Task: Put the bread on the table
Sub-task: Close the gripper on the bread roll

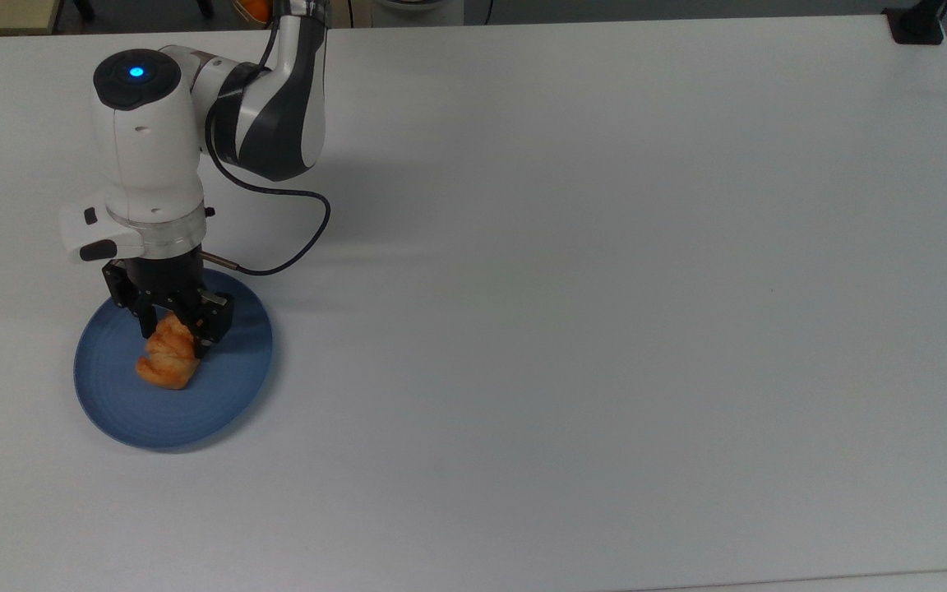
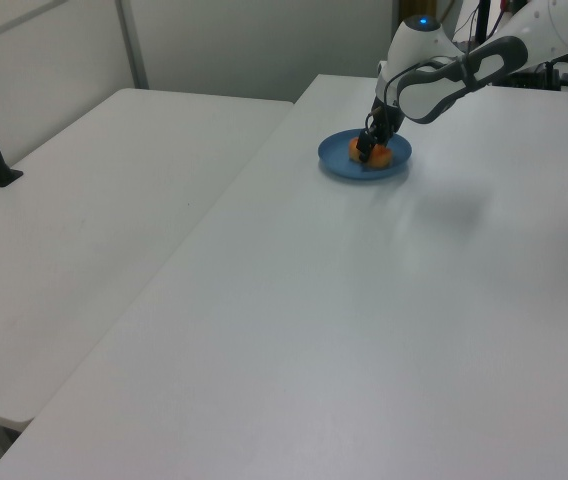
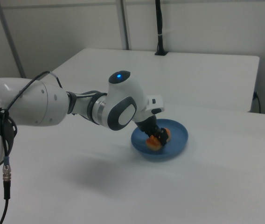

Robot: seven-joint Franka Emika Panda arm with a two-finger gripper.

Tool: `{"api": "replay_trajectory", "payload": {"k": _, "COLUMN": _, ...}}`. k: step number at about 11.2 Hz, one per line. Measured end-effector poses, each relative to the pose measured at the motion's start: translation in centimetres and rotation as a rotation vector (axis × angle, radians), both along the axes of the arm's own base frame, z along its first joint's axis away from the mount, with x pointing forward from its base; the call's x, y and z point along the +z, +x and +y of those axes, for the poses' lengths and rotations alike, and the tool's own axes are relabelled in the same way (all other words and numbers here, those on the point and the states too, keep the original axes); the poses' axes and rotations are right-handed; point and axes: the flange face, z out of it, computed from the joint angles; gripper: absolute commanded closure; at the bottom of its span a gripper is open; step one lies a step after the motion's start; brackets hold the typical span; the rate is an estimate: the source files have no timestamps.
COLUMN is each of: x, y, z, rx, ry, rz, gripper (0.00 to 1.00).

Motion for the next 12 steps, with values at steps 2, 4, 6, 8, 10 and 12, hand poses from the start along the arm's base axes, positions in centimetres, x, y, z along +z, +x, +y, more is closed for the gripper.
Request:
{"api": "replay_trajectory", "payload": {"k": 2, "x": 0.1, "y": 0.1, "z": 0.1, "rx": 0.001, "ry": 0.001, "rz": -0.003, "gripper": 0.78}}
{"api": "replay_trajectory", "payload": {"k": 4, "x": 0.5, "y": 0.2, "z": 0.1, "rx": 0.002, "ry": 0.000, "rz": -0.010, "gripper": 0.91}}
{"api": "replay_trajectory", "payload": {"k": 6, "x": 0.8, "y": 0.4, "z": 0.1, "rx": 0.002, "ry": -0.002, "rz": -0.016, "gripper": 0.91}}
{"api": "replay_trajectory", "payload": {"k": 8, "x": 1.0, "y": 0.5, "z": 0.1, "rx": 0.003, "ry": -0.003, "rz": -0.021, "gripper": 0.91}}
{"api": "replay_trajectory", "payload": {"k": 10, "x": 2.1, "y": 0.6, "z": 0.1, "rx": 0.003, "ry": -0.005, "rz": -0.036, "gripper": 0.91}}
{"api": "replay_trajectory", "payload": {"k": 12, "x": 4.2, "y": 0.6, "z": 0.0, "rx": 0.002, "ry": -0.009, "rz": -0.065, "gripper": 0.91}}
